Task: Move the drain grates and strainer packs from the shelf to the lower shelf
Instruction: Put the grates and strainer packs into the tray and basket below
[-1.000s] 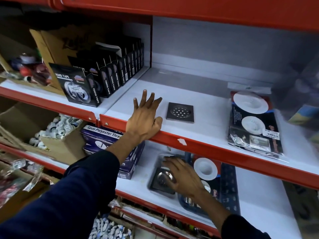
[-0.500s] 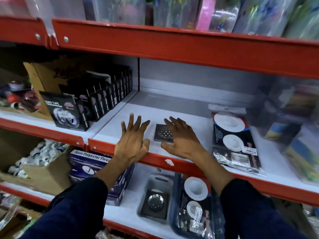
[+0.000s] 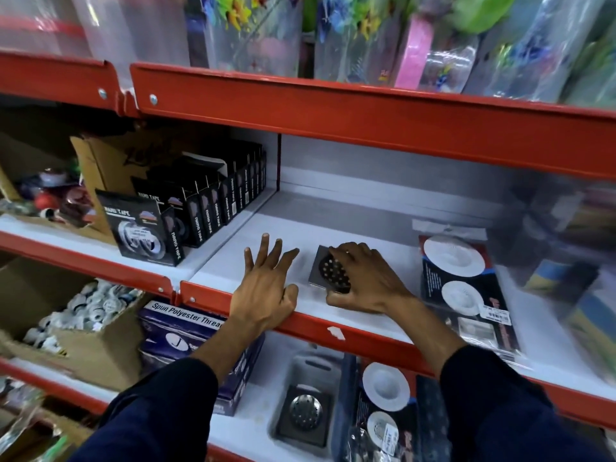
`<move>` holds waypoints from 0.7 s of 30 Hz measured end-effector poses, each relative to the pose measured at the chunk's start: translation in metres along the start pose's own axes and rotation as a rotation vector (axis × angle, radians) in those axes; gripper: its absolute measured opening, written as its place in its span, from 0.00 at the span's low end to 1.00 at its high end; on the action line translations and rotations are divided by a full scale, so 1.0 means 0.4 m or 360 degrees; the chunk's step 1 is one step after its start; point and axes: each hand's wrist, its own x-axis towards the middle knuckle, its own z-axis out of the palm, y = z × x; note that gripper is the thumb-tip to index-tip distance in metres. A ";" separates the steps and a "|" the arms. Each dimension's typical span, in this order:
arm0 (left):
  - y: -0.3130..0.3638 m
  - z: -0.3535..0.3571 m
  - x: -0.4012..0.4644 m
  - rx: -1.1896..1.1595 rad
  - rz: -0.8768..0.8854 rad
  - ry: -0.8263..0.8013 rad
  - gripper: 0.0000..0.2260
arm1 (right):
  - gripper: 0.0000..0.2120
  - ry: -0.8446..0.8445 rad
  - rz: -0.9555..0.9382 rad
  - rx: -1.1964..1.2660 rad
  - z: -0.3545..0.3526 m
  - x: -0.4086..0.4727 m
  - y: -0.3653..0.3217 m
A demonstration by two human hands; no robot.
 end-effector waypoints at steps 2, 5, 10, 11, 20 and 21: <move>0.002 -0.005 -0.001 -0.0009 0.0003 0.0008 0.35 | 0.45 0.0189 -0.0028 -0.0029 -0.024 -0.045 -0.022; 0.002 -0.008 -0.005 -0.0003 0.0026 0.0043 0.31 | 0.46 0.0447 -0.0132 -0.0028 -0.042 -0.137 -0.064; 0.004 -0.005 -0.012 -0.0029 0.0043 0.0034 0.32 | 0.46 0.0598 -0.0345 0.0027 0.026 -0.300 -0.117; 0.003 -0.004 -0.012 -0.0027 0.0051 0.0040 0.32 | 0.46 0.0590 -0.0391 0.0034 0.053 -0.326 -0.122; 0.002 0.000 -0.008 0.0022 0.0039 0.0029 0.32 | 0.44 -0.0031 -0.0252 0.0127 0.356 -0.356 -0.157; 0.004 -0.002 -0.008 0.0024 0.0035 0.0026 0.32 | 0.44 -0.0143 -0.0186 0.0132 0.390 -0.342 -0.157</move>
